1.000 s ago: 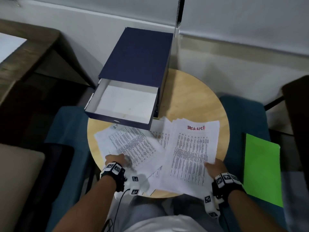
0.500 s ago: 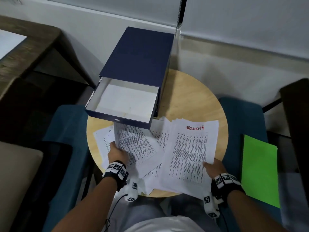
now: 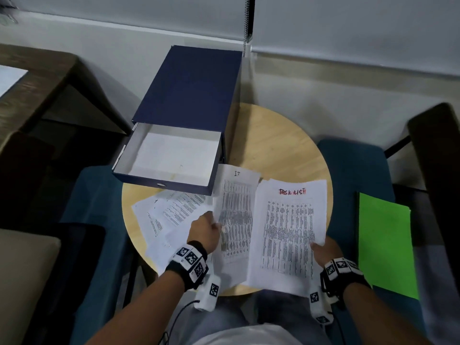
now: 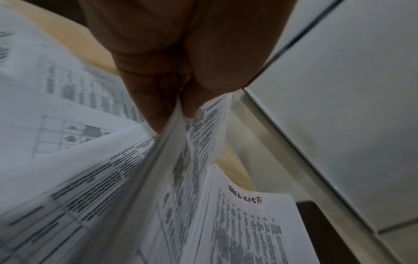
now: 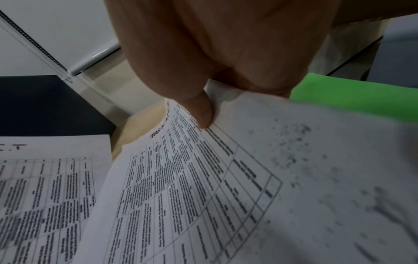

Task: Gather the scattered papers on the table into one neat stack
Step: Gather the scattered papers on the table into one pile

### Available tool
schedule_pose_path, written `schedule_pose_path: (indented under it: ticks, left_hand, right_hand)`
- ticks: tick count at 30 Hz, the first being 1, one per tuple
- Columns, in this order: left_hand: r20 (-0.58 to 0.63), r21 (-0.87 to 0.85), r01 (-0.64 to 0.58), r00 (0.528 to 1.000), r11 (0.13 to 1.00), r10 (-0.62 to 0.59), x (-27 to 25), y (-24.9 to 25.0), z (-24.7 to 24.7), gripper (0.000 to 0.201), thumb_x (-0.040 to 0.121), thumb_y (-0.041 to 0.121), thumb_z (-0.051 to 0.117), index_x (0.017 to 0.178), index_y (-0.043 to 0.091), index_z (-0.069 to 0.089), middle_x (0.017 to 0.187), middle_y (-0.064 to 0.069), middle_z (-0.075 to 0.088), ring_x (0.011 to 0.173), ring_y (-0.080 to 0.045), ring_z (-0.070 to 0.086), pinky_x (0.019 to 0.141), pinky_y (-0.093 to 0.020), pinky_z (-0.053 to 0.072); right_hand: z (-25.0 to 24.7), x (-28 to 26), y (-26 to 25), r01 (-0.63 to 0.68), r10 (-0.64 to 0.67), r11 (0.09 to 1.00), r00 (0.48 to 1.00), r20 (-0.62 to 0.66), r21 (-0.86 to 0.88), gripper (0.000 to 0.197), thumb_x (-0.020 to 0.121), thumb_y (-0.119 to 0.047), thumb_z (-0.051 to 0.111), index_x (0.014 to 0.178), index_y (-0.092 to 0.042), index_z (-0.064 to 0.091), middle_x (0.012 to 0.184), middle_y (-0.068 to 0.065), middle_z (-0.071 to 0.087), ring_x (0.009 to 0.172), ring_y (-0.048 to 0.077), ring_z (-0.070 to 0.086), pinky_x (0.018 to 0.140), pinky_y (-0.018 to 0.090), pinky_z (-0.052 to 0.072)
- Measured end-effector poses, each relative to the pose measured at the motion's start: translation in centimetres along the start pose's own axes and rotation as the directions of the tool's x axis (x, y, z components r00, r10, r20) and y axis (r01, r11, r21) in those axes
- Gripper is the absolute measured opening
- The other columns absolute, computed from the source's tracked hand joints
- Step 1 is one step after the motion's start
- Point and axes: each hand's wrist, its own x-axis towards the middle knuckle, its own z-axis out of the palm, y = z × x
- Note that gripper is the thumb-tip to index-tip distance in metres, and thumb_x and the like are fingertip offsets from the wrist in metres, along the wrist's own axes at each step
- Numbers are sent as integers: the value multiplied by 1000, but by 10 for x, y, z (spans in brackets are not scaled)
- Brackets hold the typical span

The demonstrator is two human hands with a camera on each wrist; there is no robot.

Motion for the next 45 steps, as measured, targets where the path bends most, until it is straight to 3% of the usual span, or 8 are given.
schedule_pose_path:
  ticks: [7, 13, 21, 26, 30, 35, 39, 45]
  left_hand:
    - [-140, 133, -393, 901, 910, 410, -26, 48, -9, 12, 94, 13, 53, 94, 14, 65, 73, -10, 69, 68, -31, 63, 58, -26, 39]
    - [-327, -194, -612, 777, 767, 538, -24, 98, -26, 13, 87, 20, 73, 99, 18, 77, 76, 3, 74, 68, -13, 68, 65, -22, 53]
    - [81, -294, -301, 938, 907, 338, 30, 86, 29, 11, 101, 24, 49, 94, 25, 59, 80, 2, 62, 73, -17, 61, 72, -29, 52]
    - [470, -92, -86, 875, 992, 120, 44, 45, 80, 44, 91, 4, 54, 131, 18, 44, 108, -3, 64, 99, -25, 63, 88, -39, 54]
    - [393, -2, -64, 918, 998, 59, 46, 36, 98, 44, 89, 4, 55, 129, 22, 51, 101, -3, 69, 92, -24, 65, 78, -32, 54]
    - [252, -172, 81, 967, 982, -36, 54, 39, 99, 48, 88, 2, 59, 132, 22, 55, 101, -3, 72, 88, -22, 67, 76, -30, 55]
    - [286, -170, 30, 958, 985, 20, 48, 50, 108, 47, 92, 5, 56, 137, 21, 56, 113, -4, 71, 95, -20, 64, 89, -27, 53]
    - [421, 1, -189, 891, 982, 171, 30, 57, 123, 30, 98, 18, 48, 127, 14, 56, 115, -5, 66, 98, -20, 59, 85, -28, 50]
  right_hand:
    - [-14, 0, 13, -53, 52, 998, 998, 35, 37, 34, 94, -17, 55, 124, -3, 62, 124, 19, 64, 110, 35, 61, 90, 32, 45]
    - [-16, 1, 9, -51, 42, 997, 987, 154, 56, 40, 93, -19, 60, 127, 1, 58, 124, 22, 62, 101, 30, 61, 90, 36, 47]
    - [-20, -5, 11, -140, 59, 893, 978, 198, 427, 28, 101, -25, 43, 121, -10, 56, 122, 11, 59, 103, 30, 57, 92, 34, 44]
    - [-11, 9, 35, -293, 153, 718, 951, 267, 632, 76, 81, -72, 48, 130, -14, 58, 128, 6, 63, 118, 30, 60, 104, 47, 45]
    - [-4, 15, 42, -356, 105, 541, 928, 359, 762, 77, 66, -74, 66, 121, -21, 67, 121, 8, 69, 112, 33, 64, 105, 54, 42]
    - [-9, 4, 30, -257, 34, 595, 955, 295, 762, 61, 81, -44, 71, 128, -5, 59, 117, 16, 67, 110, 34, 63, 101, 51, 46]
    - [-3, 7, 39, -129, -36, 729, 973, 226, 672, 104, 48, -56, 88, 135, -10, 54, 118, 7, 68, 105, 28, 66, 96, 48, 51]
    - [0, -3, 43, -55, -14, 935, 981, 191, 351, 76, 84, -5, 69, 145, -11, 26, 131, 8, 55, 106, 21, 53, 93, 32, 42]
